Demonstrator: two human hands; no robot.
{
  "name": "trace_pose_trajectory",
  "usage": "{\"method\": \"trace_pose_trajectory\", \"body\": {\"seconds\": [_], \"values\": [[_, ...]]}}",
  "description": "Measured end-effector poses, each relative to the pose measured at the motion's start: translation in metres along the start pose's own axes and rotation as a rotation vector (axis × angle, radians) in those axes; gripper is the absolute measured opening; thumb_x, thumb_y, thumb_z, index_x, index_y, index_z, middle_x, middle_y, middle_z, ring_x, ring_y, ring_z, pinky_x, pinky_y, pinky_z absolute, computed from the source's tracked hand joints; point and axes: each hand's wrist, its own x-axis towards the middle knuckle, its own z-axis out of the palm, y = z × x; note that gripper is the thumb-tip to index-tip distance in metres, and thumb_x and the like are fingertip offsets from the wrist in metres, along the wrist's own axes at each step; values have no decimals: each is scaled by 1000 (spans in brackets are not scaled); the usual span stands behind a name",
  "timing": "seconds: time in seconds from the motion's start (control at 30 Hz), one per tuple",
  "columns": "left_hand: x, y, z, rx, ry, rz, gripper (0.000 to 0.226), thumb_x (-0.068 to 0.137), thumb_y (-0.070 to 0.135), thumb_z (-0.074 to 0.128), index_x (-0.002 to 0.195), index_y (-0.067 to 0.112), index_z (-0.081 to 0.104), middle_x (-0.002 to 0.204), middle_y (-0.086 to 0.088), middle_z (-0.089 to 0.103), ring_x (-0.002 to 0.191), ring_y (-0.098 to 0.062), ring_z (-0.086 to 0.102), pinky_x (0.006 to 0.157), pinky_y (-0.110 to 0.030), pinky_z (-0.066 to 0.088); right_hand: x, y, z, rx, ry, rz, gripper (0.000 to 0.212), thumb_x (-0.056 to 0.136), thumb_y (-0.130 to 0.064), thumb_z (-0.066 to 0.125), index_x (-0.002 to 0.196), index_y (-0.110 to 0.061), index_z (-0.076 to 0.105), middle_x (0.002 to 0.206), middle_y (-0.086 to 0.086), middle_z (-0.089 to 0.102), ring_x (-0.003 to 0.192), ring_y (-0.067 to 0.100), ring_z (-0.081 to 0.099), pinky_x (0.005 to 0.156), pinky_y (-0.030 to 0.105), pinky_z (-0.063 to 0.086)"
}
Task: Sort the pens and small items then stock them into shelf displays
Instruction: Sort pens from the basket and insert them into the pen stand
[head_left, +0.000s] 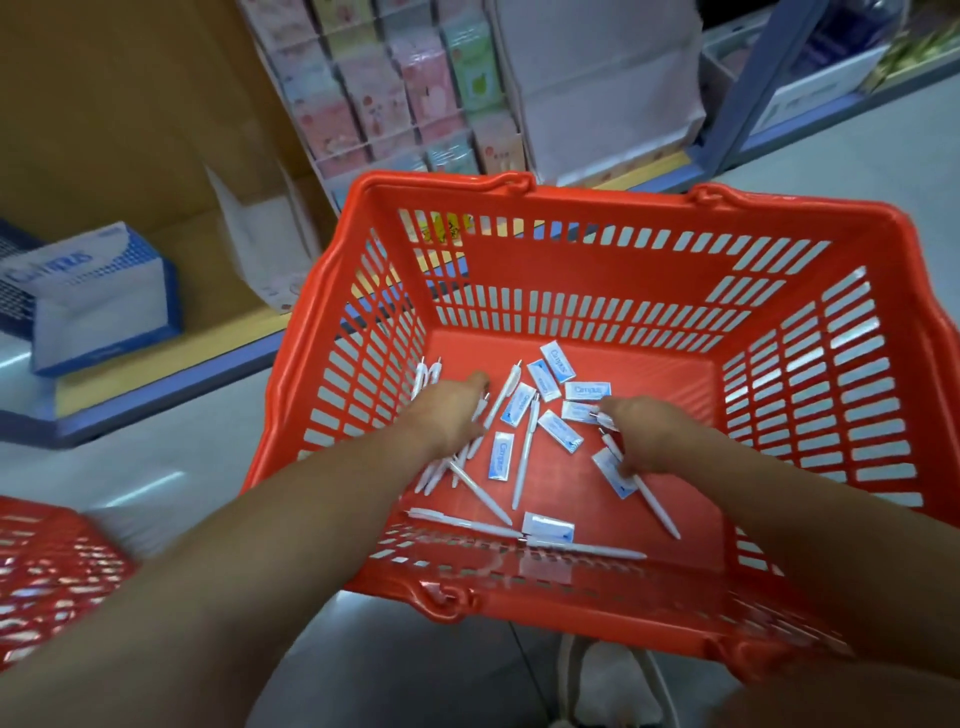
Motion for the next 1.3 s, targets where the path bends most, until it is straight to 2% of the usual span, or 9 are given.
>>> {"method": "trace_pose_trajectory", "body": {"seconds": [0.23,0.37,0.5,0.63,0.77,0.97,1.07,1.2,1.3], "values": [[-3,20,8,-63,-21,-70,70,72,23,74,128,10,35,106,-18,64,98,-35,61,74,-34,46,7,-5,-1,153,46,53,28,76,-19,71,100,-11,60,109,10,66,96,26,62,68,26,41],[1,11,3,-129,-18,-225,43,66,25,76,98,10,51,102,-13,65,97,-30,62,71,-30,45,14,-13,-15,776,111,118,28,85,-21,64,60,-11,54,61,9,54,52,18,46,51,27,33],[0,10,1,-7,-10,-206,32,73,28,73,96,9,60,106,-13,66,101,-29,61,80,-31,48,13,-37,-32,1622,-137,181,10,98,-11,49,105,-3,52,78,19,64,64,27,65,63,36,57],[1,11,-5,-107,32,-243,26,70,28,73,73,10,54,86,-11,65,88,-28,63,64,-29,43,20,-58,-32,1810,-140,190,22,101,-16,46,122,-8,48,87,19,67,76,29,66,76,43,55],[9,11,-14,-580,107,-308,33,58,35,76,70,6,66,73,-10,68,67,-24,64,58,-33,46,28,-68,-28,2048,-250,238,25,100,-28,48,111,-7,58,81,14,64,71,25,65,67,42,56],[-3,25,-21,-1159,47,-221,8,77,6,75,74,10,68,59,0,66,48,-9,57,51,-23,45,17,-77,-35,1926,-454,-250,37,97,-35,51,122,-9,59,99,16,68,85,29,68,85,46,56],[-7,29,-28,-1239,-73,-180,14,82,-7,64,81,7,66,64,-3,66,55,-12,61,50,-20,51,13,-68,-34,1805,-452,-329,41,91,-13,61,130,-12,49,81,12,63,67,22,62,64,34,58],[-14,32,-27,-1219,-284,-170,8,87,8,65,95,5,67,82,-10,70,69,-15,68,61,-18,56,12,-55,-30,1519,-413,-341,33,83,3,68,110,-14,57,65,1,62,51,10,56,45,23,45],[-15,19,-21,-1028,-295,-157,32,82,24,73,104,1,67,94,-14,70,83,-21,66,69,-25,54,14,-51,-25,1242,-327,-349,36,75,5,76,102,-13,60,64,3,58,53,15,49,47,25,39]]}}
